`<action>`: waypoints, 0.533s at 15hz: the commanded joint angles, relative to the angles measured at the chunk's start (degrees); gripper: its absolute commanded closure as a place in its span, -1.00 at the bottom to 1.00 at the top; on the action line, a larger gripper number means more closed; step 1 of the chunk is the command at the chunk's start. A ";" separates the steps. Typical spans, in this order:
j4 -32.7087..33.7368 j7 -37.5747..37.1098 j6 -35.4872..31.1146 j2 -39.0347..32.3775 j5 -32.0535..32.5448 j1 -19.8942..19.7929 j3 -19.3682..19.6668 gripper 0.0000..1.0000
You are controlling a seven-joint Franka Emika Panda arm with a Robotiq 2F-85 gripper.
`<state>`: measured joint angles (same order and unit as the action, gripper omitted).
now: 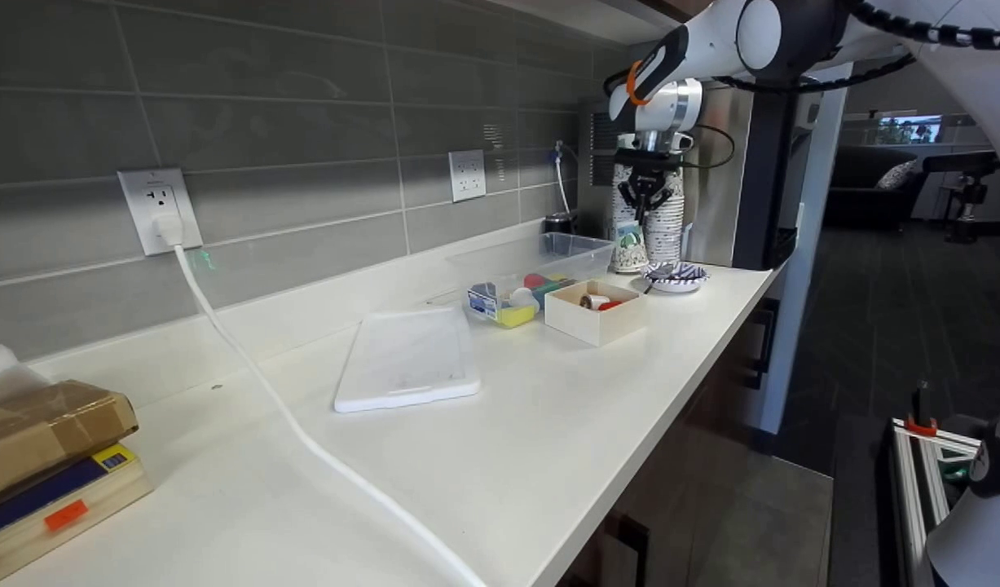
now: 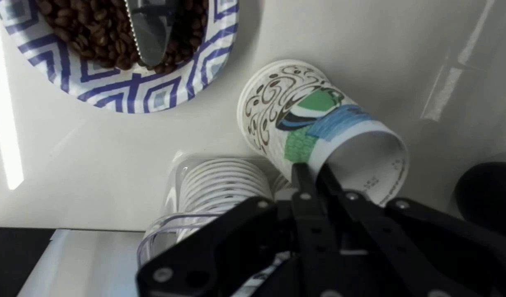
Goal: Stack up the cups
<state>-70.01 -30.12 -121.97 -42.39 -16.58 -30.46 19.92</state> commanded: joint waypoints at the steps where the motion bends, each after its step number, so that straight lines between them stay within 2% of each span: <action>1: -9.07 4.21 -2.68 6.96 0.95 1.17 0.40 0.96; 8: -19.46 11.17 -6.22 17.99 1.96 2.23 0.63 0.96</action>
<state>-81.68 -21.44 -126.32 -31.88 -16.21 -29.95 20.06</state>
